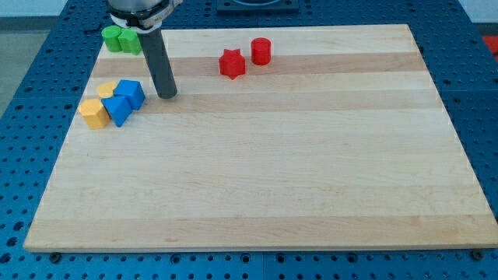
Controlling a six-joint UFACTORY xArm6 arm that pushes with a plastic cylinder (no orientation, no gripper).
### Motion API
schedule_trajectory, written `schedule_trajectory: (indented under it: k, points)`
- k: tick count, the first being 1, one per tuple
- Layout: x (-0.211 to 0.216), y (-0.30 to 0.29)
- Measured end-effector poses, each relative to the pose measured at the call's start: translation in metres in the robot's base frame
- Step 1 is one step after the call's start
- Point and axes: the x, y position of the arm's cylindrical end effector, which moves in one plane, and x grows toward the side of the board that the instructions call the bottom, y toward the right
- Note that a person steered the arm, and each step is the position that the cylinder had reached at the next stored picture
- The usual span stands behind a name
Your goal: Push the yellow hexagon to the center
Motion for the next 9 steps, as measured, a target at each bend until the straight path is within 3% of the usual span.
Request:
schedule_trajectory:
  k: [3,5,6,7,9]
  points:
    - [0.092,0.022]
    - [0.122,-0.102]
    - [0.122,-0.148]
    - [0.119,-0.150]
    - [0.061,-0.150]
